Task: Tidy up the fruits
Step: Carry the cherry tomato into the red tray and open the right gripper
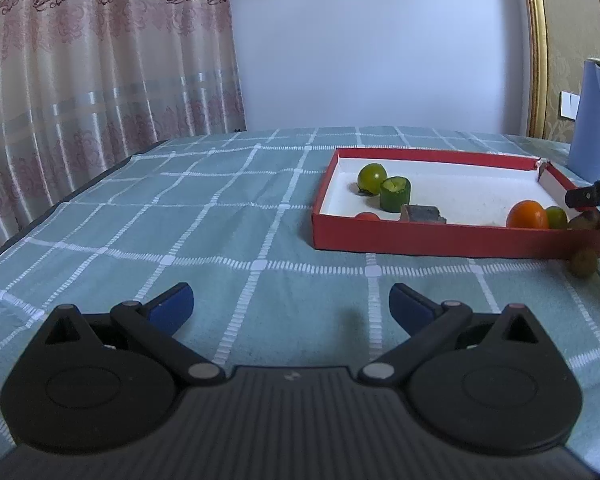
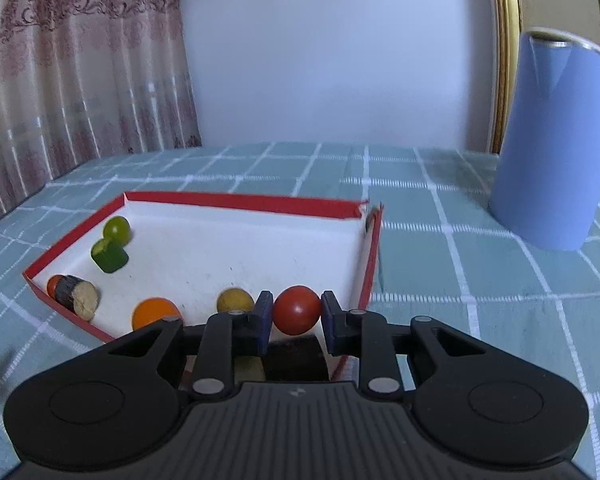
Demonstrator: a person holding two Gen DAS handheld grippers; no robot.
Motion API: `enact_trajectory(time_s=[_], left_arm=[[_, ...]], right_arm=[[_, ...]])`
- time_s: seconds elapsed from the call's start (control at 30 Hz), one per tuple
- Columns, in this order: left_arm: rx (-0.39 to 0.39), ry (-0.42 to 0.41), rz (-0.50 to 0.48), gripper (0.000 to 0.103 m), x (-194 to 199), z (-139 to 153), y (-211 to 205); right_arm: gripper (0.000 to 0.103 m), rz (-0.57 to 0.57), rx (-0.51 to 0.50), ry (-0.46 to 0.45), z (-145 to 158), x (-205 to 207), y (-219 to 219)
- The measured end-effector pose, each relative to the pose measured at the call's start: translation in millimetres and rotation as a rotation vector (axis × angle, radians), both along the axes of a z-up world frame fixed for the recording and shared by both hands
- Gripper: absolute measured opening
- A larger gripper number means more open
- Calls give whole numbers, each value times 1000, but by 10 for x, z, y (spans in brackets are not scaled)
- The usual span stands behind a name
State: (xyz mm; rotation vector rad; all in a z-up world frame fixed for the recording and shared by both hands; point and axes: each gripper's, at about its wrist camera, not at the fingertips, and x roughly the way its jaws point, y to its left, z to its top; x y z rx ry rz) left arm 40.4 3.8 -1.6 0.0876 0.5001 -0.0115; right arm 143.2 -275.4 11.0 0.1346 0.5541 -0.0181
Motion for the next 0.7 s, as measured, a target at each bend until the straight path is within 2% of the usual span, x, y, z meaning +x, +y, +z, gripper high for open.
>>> enact_trajectory(time_s=[0.13, 0.2, 0.23, 0.27, 0.47, 0.7], left_arm=[[6, 3, 3, 103, 8, -8, -8], [14, 3, 3, 103, 7, -11, -20], [19, 0, 4, 103, 1, -12, -26], [24, -1, 6, 103, -1, -13, -32], [43, 5, 14, 103, 8, -17, -58], [62, -7, -19, 103, -63, 33, -251]], right_arm=[[25, -5, 25, -32, 44, -81, -61], [40, -18, 34, -47, 58, -112, -102], [60, -24, 42, -56, 68, -121, -116], [77, -33, 50, -73, 70, -141, -131], [79, -29, 73, -117, 142, -245, -189], [79, -67, 96, -153, 130, -681, -488]])
